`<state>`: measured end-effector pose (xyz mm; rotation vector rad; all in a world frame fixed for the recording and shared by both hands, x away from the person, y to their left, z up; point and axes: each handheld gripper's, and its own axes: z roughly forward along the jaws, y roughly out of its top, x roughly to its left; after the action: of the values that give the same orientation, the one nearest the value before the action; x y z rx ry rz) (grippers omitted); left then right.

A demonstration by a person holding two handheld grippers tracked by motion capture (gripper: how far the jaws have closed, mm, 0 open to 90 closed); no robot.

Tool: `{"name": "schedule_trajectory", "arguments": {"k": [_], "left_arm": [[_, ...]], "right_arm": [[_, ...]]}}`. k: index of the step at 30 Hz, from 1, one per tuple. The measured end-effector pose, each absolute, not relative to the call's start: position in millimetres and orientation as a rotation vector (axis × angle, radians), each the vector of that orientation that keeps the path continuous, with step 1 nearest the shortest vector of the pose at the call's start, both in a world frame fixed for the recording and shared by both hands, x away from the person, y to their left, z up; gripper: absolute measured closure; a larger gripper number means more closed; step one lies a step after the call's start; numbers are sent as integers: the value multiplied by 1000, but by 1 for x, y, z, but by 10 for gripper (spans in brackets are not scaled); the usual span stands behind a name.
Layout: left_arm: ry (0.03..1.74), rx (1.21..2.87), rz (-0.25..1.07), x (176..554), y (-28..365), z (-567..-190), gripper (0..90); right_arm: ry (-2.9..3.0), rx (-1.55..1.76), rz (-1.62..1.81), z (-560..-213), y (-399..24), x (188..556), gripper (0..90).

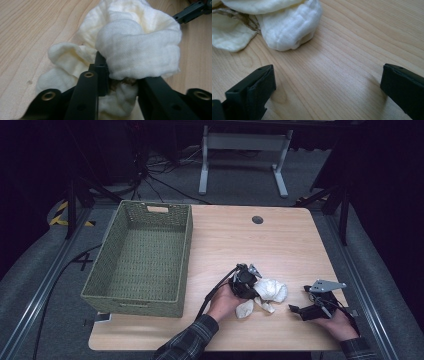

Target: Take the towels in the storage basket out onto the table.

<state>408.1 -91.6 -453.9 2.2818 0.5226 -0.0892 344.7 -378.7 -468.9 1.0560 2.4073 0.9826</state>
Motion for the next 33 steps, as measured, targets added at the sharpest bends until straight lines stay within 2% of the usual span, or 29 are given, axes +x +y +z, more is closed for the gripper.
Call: {"name": "schedule_trajectory", "arguments": {"k": [5, 11, 19, 25, 28, 29, 30, 33], "left_arm": [[520, 2259, -78, 408, -85, -446, 471], [514, 2233, -57, 404, -70, -431, 397], [531, 2201, -36, 397, -51, -425, 400], [544, 2217, -12, 387, -40, -428, 452], [562, 2209, -11, 383, -37, -430, 461], [568, 2217, -11, 381, -35, -431, 461], [570, 2223, -10, 378, -34, -432, 465], [574, 2234, 8, 372, -31, -434, 471]], "right_arm": [[2407, 1055, 983, -469, -379, 345, 3], [2407, 1055, 983, -469, -379, 345, 3], [2408, 1055, 984, -469, -379, 345, 3], [2417, 1047, 982, -469, -379, 345, 9], [2438, 1054, 1011, -464, -380, 344, 121], [2438, 1054, 1011, -464, -380, 344, 121], [2452, 1055, 1028, -462, -380, 344, 176], [2463, 1038, 1059, -457, -377, 342, 216]]}}
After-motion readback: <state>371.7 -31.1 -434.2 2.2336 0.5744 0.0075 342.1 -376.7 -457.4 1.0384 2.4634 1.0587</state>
